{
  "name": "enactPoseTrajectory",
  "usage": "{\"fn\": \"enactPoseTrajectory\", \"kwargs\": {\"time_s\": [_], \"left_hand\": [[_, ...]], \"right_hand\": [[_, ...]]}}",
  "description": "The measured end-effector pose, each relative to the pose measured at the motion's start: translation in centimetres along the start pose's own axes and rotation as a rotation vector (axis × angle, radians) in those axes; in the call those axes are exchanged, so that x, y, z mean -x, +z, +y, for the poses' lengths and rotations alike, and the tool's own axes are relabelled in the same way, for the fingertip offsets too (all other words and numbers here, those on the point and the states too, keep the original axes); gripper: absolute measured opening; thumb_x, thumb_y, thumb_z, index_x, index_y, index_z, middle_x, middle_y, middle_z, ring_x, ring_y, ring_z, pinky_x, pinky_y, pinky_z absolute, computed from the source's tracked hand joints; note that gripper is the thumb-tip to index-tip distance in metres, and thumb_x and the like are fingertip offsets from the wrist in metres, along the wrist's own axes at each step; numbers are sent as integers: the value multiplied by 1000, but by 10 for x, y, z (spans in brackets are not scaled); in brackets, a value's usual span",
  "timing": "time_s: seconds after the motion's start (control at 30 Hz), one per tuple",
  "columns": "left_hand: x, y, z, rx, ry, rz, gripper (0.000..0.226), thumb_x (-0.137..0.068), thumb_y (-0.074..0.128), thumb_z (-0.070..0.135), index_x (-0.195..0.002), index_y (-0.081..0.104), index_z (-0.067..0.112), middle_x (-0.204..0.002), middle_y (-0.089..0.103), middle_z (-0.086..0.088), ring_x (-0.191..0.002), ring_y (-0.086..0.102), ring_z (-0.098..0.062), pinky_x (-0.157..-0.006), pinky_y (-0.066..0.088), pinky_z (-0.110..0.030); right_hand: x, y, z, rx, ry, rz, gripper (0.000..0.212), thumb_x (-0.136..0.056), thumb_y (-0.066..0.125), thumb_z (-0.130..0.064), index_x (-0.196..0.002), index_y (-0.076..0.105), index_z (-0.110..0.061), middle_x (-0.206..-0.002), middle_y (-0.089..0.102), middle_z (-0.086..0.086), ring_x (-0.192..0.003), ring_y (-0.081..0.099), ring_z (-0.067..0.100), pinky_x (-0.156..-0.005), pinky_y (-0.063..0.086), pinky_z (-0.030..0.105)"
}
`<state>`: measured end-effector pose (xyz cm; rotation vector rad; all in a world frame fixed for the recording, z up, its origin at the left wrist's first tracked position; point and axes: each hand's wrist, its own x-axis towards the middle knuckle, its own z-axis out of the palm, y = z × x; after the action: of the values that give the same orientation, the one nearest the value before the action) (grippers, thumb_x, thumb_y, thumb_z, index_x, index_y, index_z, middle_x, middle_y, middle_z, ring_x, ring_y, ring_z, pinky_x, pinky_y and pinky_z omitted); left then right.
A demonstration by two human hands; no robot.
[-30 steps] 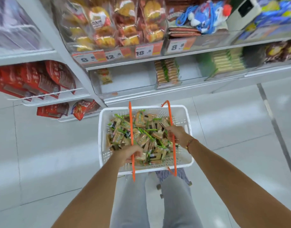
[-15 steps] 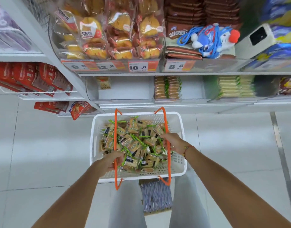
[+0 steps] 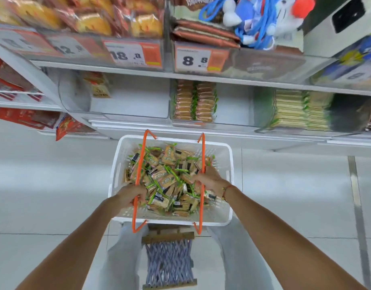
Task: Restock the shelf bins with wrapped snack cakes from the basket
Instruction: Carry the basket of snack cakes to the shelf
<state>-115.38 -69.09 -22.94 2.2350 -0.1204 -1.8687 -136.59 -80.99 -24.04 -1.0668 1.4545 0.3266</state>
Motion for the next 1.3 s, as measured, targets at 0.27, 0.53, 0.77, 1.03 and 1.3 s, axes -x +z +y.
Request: {"fn": "enactPoseTrajectory", "kwargs": {"time_s": [0.27,0.53,0.77,1.03,1.3], "left_hand": [[-52,11,-12,7,64,-105,14,-73,59,5,-63,49,8,-80,50,-10,-77,50,-19,-73,45,-25],[-114,4,-29,-39,170,-144,12,-81,58,1,-75,50,8,-88,54,-13,-85,56,-20,-73,51,-23],[-163,-15,-34,-145,276,-312,21,-81,71,23,-91,63,6,-85,75,-5,-83,73,-17,-72,56,-25],[-224,-11,8,-66,898,356,10,-93,58,21,-101,53,21,-78,65,-1,-54,56,-14,-60,46,-32],[-259,-51,-1,-714,982,888,35,-101,31,42,-117,48,16,-93,68,-8,-88,62,-36,-78,49,-45]], "right_hand": [[-56,-9,14,-93,-48,34,30,-90,60,-5,-107,37,-16,-68,54,2,-60,55,11,-49,52,16],[-103,-1,46,-113,-83,11,13,-94,58,-13,-83,56,-8,-74,62,4,-65,62,10,-54,50,17],[-140,19,29,62,-228,-176,15,-99,49,-15,-87,56,-9,-84,69,10,-76,69,17,-76,58,29],[-185,75,-8,222,-516,18,12,-88,60,-8,-87,48,-9,-86,62,12,-82,69,30,-80,57,47],[-202,100,4,294,-650,115,19,-89,60,-11,-73,49,-13,-76,65,13,-65,61,18,-79,54,40]]}}
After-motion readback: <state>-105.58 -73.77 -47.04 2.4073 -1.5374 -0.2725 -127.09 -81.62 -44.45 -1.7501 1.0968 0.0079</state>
